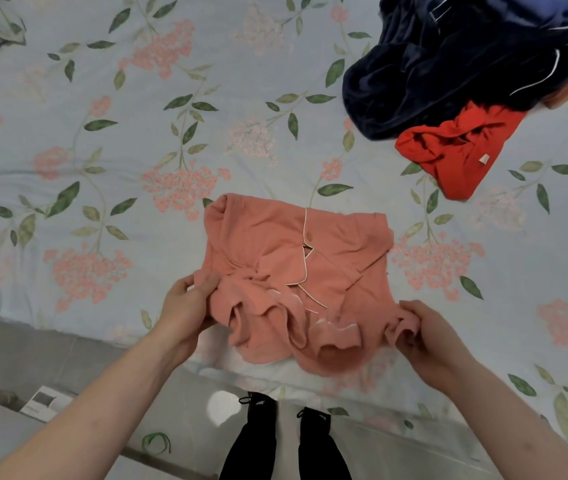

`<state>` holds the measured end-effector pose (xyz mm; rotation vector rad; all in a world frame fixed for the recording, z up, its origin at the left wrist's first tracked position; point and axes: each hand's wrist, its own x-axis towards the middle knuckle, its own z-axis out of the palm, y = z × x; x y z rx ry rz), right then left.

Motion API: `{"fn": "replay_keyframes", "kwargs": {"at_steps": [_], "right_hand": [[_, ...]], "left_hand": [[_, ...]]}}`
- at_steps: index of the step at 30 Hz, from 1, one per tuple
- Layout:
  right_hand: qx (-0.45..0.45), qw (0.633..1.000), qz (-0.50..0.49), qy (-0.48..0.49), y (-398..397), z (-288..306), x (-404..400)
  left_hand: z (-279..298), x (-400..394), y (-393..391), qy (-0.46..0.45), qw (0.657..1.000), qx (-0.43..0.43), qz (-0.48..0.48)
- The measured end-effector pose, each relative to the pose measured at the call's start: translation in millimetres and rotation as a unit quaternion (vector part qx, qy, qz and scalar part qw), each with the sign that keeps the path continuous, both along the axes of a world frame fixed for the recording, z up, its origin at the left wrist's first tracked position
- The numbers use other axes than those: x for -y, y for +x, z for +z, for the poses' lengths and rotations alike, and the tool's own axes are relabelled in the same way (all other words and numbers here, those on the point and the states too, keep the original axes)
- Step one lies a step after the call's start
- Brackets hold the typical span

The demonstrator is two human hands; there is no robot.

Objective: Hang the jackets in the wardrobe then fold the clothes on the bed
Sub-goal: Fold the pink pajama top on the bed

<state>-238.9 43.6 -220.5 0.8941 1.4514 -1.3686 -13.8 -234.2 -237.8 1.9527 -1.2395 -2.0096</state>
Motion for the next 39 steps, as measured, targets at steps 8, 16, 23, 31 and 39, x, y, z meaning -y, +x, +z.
{"fn": "replay_keyframes", "kwargs": {"at_steps": [8,16,23,31,39], "right_hand": [[-0.028,0.994,-0.085,-0.060,-69,4,68],[-0.105,0.994,-0.015,-0.022,-102,-26,113],[-0.408,0.876,0.234,0.112,-73,-37,101],[-0.519,0.598,0.596,0.134,-50,-77,66],[-0.563,0.616,0.549,0.050,-110,-49,108]], "left_hand": [[6,64,-82,0.026,0.995,-0.024,0.088],[-12,92,-108,-0.017,0.997,0.074,0.034],[-27,61,-122,-0.418,0.780,0.054,-0.463],[-53,53,-150,-0.419,0.630,0.109,-0.645],[-23,89,-191,-0.331,0.715,0.032,-0.615]]}}
